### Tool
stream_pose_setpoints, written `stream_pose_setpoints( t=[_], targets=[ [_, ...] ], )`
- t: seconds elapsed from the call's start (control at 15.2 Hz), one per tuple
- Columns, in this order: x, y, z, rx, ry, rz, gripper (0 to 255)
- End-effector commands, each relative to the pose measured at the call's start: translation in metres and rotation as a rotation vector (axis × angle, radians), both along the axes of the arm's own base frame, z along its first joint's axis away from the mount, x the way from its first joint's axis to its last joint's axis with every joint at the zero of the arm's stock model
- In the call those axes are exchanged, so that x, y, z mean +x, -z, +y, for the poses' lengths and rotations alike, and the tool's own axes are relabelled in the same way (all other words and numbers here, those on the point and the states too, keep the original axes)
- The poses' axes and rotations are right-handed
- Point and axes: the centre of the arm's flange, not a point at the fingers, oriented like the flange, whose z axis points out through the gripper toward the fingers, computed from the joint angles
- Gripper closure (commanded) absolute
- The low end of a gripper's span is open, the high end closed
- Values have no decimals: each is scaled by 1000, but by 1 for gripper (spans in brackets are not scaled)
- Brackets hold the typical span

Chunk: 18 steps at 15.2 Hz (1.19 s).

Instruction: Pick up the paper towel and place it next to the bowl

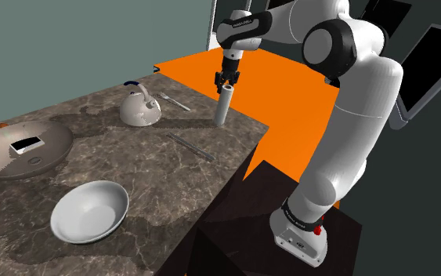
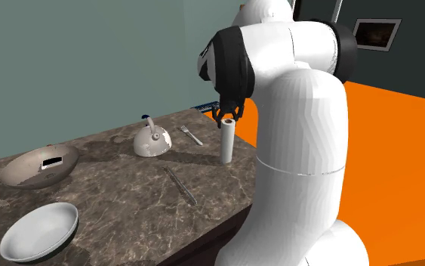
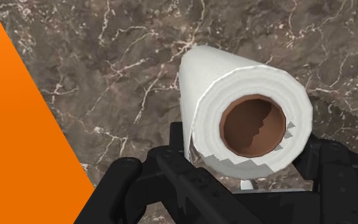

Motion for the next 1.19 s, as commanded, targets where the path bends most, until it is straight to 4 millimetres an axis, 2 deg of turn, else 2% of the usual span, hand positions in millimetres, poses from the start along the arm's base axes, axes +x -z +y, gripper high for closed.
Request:
stream_pose_setpoints(
  t=[0.0,1.12],
  targets=[
    [0,-10,0,0,0,0,255],
    [0,-99,0,0,0,0,255]
  ],
)
